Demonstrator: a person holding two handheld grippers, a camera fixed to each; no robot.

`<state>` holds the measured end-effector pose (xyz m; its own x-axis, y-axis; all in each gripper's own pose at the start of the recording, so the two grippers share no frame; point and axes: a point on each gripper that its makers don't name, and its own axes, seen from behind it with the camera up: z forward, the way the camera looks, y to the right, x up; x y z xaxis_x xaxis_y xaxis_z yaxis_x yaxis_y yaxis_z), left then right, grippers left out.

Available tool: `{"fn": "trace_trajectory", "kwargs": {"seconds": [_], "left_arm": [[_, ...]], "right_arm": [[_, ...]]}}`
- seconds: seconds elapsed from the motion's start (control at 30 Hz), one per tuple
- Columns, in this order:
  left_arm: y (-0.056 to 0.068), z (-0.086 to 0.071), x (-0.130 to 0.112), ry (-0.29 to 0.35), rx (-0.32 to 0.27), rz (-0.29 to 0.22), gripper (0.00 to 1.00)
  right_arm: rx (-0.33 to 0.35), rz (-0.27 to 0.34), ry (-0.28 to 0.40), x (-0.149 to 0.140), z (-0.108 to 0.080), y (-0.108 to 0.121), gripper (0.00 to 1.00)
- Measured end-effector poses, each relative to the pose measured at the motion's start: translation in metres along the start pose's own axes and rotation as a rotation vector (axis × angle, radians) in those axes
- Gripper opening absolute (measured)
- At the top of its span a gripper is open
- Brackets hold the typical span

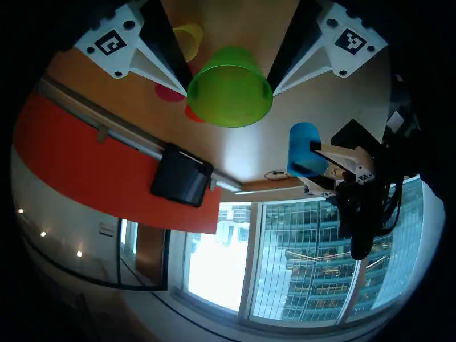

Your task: Pour water

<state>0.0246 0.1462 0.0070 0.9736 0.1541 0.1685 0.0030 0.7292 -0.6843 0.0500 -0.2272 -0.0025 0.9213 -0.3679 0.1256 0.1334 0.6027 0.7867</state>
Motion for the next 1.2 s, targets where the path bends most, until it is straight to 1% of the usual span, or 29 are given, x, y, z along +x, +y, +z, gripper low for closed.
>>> {"fn": "trace_trajectory", "kwargs": {"seconds": [0.17, 0.37, 0.6, 0.77, 0.97, 1.2], "left_arm": [[0.007, -0.001, 0.008, 0.023, -0.008, -0.001, 0.88], [0.015, -0.004, 0.025, 0.070, -0.013, 0.001, 0.88], [0.023, -0.006, 0.043, 0.120, -0.024, 0.003, 0.88], [0.026, -0.007, 0.054, 0.149, -0.028, 0.008, 0.88], [0.029, -0.007, 0.065, 0.181, -0.036, -0.001, 0.88], [0.026, -0.008, 0.077, 0.213, -0.040, -0.001, 0.88]], "right_arm": [[-0.012, -0.002, 0.059, 0.017, -0.010, -0.007, 0.91], [-0.033, 0.003, 0.120, 0.033, -0.019, -0.009, 0.91], [-0.039, 0.029, 0.184, 0.050, -0.030, -0.009, 0.91], [-0.061, 0.027, 0.215, 0.058, -0.035, -0.005, 0.92], [-0.072, 0.018, 0.235, 0.065, -0.038, -0.002, 0.92], [-0.079, 0.004, 0.246, 0.069, -0.039, -0.002, 0.92]]}}
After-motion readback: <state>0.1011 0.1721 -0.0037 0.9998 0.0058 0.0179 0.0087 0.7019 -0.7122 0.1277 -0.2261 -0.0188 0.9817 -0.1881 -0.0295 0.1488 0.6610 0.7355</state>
